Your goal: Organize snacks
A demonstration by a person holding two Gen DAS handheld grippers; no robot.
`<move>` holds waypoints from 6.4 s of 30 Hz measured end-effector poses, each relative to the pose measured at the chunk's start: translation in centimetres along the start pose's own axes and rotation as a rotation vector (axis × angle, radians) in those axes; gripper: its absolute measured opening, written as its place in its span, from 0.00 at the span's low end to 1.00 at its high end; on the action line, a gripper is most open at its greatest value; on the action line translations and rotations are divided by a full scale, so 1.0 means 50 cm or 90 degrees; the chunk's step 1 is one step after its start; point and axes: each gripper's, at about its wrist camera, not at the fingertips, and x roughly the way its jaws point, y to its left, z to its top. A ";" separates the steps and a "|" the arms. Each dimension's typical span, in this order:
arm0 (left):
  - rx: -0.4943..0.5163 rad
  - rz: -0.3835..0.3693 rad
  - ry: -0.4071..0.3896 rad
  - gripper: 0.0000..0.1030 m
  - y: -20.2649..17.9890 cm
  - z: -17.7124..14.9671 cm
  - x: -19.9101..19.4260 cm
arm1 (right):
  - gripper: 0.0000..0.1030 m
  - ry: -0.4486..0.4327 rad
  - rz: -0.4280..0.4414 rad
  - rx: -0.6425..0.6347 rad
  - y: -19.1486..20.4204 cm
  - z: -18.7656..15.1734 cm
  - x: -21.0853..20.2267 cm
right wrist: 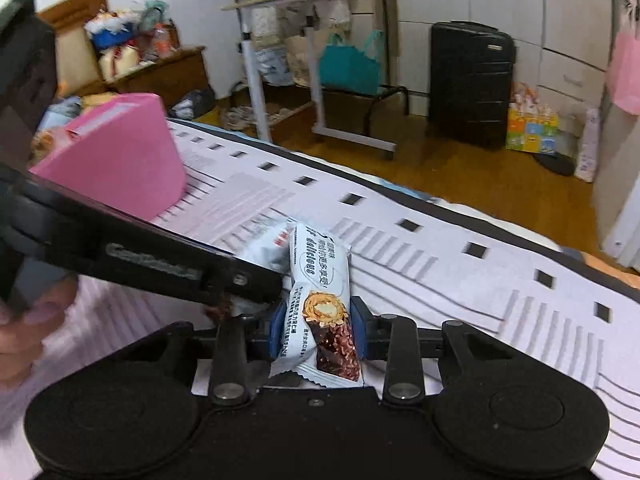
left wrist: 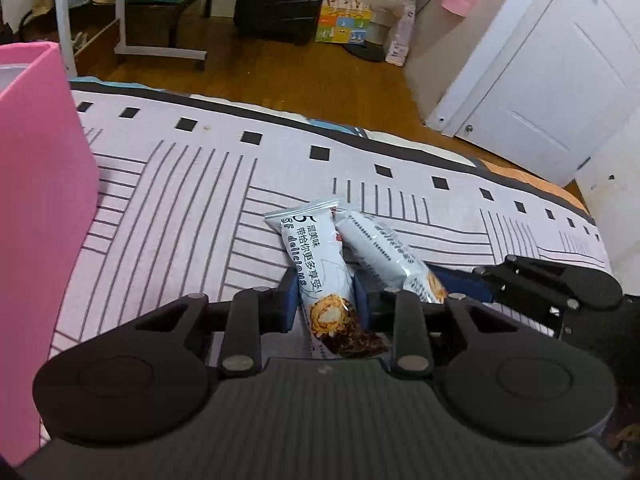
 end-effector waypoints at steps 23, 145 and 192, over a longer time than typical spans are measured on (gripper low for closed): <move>0.032 0.014 -0.011 0.25 -0.010 -0.036 -0.170 | 0.31 0.091 -0.137 0.093 0.141 -0.023 -0.108; 0.106 0.070 -0.157 0.74 0.259 -0.216 -0.776 | 0.58 -0.120 -0.178 0.135 0.612 0.030 -0.438; 0.171 0.148 -0.182 0.97 0.097 -0.386 -0.785 | 0.96 -0.123 -0.351 0.265 0.626 -0.140 -0.539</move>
